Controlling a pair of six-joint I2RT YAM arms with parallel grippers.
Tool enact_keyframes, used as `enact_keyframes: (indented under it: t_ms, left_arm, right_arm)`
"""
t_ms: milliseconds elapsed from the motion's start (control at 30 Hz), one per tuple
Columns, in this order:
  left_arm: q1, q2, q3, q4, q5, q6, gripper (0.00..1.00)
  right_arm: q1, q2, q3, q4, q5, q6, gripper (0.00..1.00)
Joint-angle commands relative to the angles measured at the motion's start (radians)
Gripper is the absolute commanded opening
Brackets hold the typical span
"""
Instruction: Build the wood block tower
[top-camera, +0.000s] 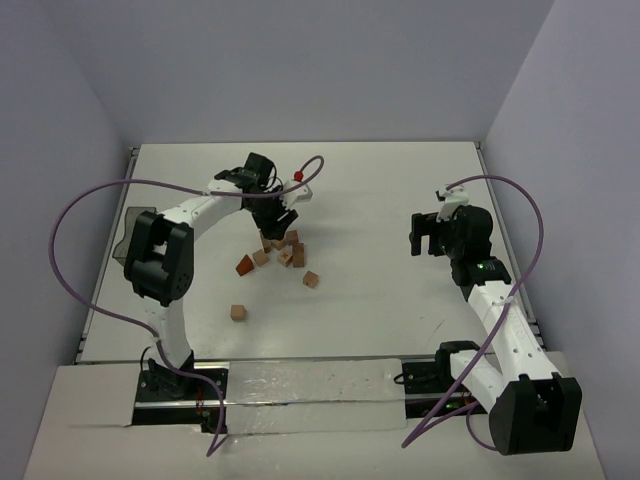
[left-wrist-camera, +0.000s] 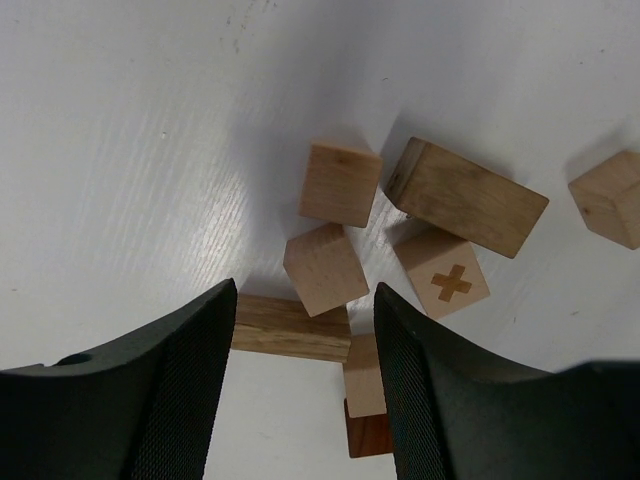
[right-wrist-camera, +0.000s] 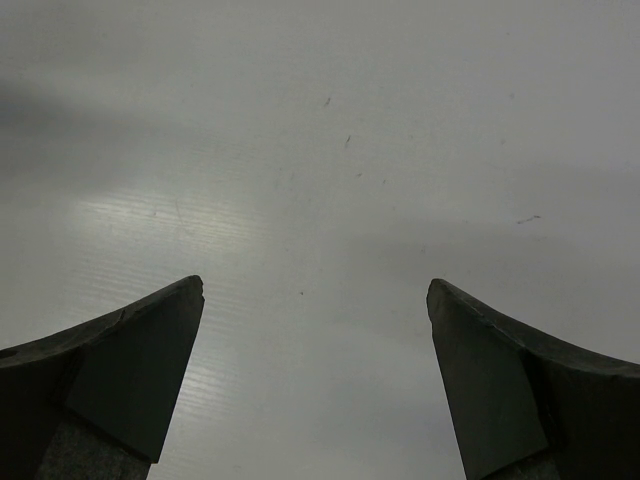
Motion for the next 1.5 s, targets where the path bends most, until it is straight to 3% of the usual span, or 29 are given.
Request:
enact_keyframes:
  t_ms: [0,633,967,1467]
  left_arm:
    - [-0.004,0.024,0.056,-0.020,0.009,0.023,0.61]
    - [-0.003,0.106,0.105,-0.113,0.025,0.061,0.45]
    - [-0.004,0.113,0.101,-0.131,0.022,0.052,0.44]
    - [-0.004,0.072,0.112,-0.122,0.033,-0.051,0.51]
  right_arm:
    - [0.006,0.003,0.033,0.011,0.000,-0.008,1.00]
    - [0.008,0.006,0.032,0.012,0.011,-0.011,1.00]
    - [0.006,0.005,0.031,0.013,0.013,-0.012,1.00]
    - [0.006,-0.002,0.031,0.012,0.009,-0.011,1.00]
